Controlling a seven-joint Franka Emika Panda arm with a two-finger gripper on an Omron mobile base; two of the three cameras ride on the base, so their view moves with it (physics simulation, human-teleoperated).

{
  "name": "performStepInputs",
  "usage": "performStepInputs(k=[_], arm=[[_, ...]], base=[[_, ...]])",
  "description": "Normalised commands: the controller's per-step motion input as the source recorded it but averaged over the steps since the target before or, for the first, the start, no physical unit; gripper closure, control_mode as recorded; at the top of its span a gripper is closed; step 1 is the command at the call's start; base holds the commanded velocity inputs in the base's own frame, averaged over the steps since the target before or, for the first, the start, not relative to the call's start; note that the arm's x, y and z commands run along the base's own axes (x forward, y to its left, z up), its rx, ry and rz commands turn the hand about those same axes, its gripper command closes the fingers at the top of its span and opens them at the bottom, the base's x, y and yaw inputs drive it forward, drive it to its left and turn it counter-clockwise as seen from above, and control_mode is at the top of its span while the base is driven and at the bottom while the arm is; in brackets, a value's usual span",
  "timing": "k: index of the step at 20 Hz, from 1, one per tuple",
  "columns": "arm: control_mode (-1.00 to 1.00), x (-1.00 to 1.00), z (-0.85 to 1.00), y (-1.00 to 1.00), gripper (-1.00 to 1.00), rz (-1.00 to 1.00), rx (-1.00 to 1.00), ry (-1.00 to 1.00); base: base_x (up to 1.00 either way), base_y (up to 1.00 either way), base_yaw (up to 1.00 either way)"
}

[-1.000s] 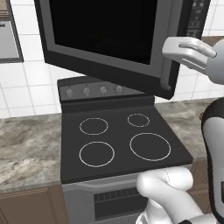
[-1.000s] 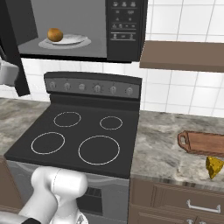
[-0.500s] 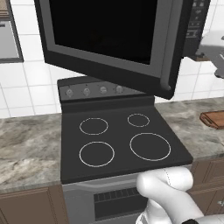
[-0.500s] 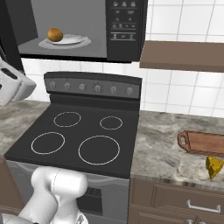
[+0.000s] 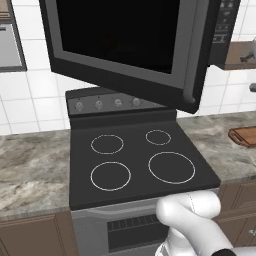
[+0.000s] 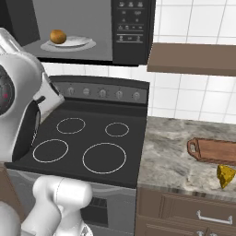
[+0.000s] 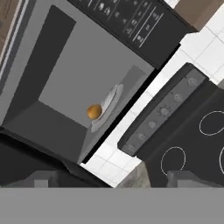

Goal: Retrieve the reheated potato from the microwave, then place the potato, cheese, and condiment on the cutting board.

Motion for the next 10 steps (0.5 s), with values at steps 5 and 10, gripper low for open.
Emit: performStepInputs(k=[5, 10], arm=[[-1.00, 0.78, -0.24, 0.06, -1.00, -0.01, 0.30, 0.10], [-1.00, 0.75, -0.03, -0.01, -1.00, 0.03, 0.27, 0.11]], base=[[0.00, 0.00, 0.00], [0.00, 0.00, 0.00]])
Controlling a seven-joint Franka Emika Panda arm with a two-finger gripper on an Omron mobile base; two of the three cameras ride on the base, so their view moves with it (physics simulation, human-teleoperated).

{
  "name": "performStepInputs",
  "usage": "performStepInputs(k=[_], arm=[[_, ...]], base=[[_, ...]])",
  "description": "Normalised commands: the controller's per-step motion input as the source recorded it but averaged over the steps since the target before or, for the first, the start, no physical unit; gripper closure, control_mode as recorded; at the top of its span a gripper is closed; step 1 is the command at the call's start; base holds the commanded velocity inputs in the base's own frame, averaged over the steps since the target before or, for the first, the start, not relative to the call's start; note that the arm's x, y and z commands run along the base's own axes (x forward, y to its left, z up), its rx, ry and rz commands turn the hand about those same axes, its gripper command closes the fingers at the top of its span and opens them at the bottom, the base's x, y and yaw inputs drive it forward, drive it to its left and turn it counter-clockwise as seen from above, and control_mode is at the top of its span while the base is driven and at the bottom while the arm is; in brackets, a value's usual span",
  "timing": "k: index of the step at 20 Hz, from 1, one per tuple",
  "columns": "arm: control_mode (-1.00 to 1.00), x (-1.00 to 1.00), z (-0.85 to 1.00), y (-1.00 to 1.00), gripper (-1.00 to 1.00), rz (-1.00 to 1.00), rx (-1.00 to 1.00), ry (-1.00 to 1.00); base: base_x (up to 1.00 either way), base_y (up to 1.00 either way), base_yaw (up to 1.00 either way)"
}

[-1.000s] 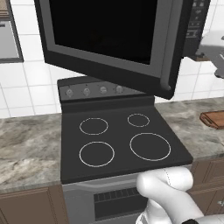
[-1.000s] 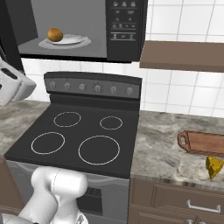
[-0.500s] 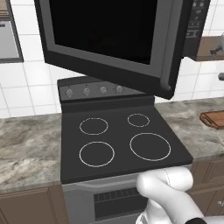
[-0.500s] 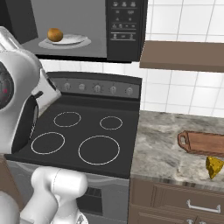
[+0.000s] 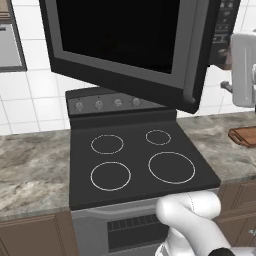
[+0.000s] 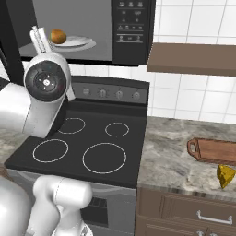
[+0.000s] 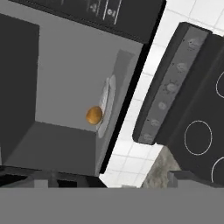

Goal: Retrieve the reheated potato from the microwave, then place the potato, cheese, and condiment on the cutting board.

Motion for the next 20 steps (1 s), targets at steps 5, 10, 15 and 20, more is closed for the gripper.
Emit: performStepInputs(k=[5, 10, 15, 20], arm=[[-1.00, 0.51, 0.00, 0.15, -1.00, 0.21, 0.13, 0.09], [-1.00, 0.27, 0.02, 0.16, -1.00, 0.39, 0.05, 0.01], [-1.00, 0.37, 0.10, 0.09, -1.00, 0.31, 0.10, 0.01], [-1.00, 0.24, 0.04, 0.19, -1.00, 0.27, 0.07, 0.01]], base=[[0.00, 0.00, 0.00], [0.00, 0.00, 0.00], [0.00, 0.00, 0.00], [0.00, 0.00, 0.00]])
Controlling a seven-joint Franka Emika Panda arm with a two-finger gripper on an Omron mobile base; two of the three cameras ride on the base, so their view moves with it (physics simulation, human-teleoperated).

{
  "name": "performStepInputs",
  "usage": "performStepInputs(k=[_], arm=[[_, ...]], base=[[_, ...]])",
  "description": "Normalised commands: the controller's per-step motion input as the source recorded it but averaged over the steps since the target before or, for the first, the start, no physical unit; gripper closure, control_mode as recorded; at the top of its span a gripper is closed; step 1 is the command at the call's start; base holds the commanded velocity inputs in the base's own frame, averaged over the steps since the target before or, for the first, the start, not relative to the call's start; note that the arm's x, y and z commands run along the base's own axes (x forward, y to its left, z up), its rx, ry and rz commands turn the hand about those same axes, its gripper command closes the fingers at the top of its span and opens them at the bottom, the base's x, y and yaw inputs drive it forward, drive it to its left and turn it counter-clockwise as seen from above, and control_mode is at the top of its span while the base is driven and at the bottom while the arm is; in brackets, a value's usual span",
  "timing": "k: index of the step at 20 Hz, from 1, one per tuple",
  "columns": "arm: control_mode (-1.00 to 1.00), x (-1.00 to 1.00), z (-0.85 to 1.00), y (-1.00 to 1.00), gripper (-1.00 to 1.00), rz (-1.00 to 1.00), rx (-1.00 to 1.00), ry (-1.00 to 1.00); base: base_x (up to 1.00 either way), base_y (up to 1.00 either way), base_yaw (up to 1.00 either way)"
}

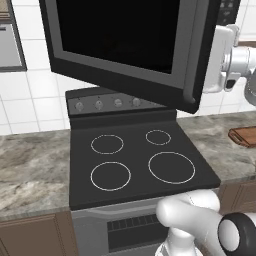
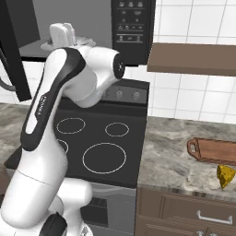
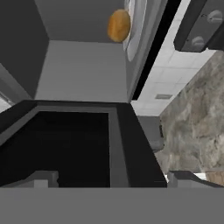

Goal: Retrieve the reheated potato from the microwave, then place the potato, cheese, and condiment on the cutting board.

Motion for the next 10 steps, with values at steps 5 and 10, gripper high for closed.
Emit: performStepInputs(k=[5, 10], arm=[[-1.00, 0.00, 0.00, 0.43, -1.00, 0.15, 0.00, 0.00], [-1.00, -0.09, 0.05, 0.39, -1.00, 0.07, 0.00, 0.00]], base=[[0.00, 0.00, 0.00], [0.00, 0.00, 0.00]])
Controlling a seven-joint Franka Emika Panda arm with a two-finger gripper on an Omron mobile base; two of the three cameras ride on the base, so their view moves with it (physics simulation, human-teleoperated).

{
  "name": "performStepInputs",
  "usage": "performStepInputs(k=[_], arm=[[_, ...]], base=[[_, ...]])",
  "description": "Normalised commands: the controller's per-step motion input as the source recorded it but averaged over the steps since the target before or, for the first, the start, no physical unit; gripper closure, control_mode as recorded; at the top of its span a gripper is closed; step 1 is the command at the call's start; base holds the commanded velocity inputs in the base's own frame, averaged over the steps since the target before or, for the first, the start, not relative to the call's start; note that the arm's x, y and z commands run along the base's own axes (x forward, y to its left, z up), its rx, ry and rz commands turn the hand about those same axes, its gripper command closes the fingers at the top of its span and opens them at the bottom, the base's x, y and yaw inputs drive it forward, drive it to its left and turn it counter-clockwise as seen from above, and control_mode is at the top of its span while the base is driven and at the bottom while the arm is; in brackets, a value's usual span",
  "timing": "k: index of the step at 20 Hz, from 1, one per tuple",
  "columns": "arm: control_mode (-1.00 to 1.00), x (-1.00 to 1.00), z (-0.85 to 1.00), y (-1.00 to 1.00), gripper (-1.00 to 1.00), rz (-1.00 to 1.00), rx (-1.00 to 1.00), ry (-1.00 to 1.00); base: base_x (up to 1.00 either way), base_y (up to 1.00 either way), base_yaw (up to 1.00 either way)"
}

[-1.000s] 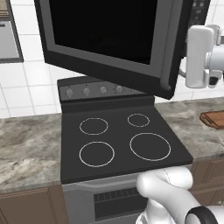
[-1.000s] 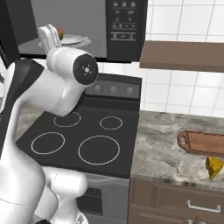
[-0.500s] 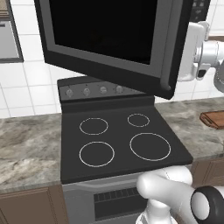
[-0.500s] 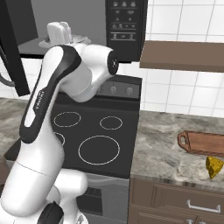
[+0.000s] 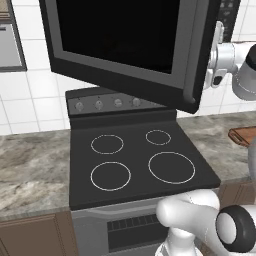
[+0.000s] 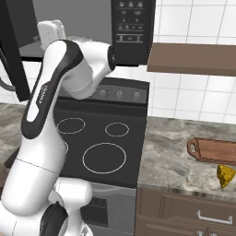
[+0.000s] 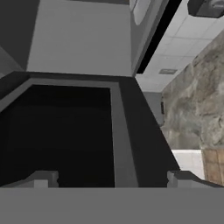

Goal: Retrieve the reheated potato from the microwave, then place the potato, cheese, and condiment on the cutting board.

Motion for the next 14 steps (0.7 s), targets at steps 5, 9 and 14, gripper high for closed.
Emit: performStepInputs(k=[5, 9, 14], arm=[[-1.00, -0.42, 0.01, 0.49, -1.00, 0.05, 0.00, 0.00], [-1.00, -0.47, 0.05, 0.47, -1.00, 0.00, 0.00, 0.01], [-1.00, -0.50, 0.02, 0.50, -1.00, 0.01, 0.00, 0.03]], base=[[0.00, 0.00, 0.00], [0.00, 0.00, 0.00], [0.00, 0.00, 0.00]])
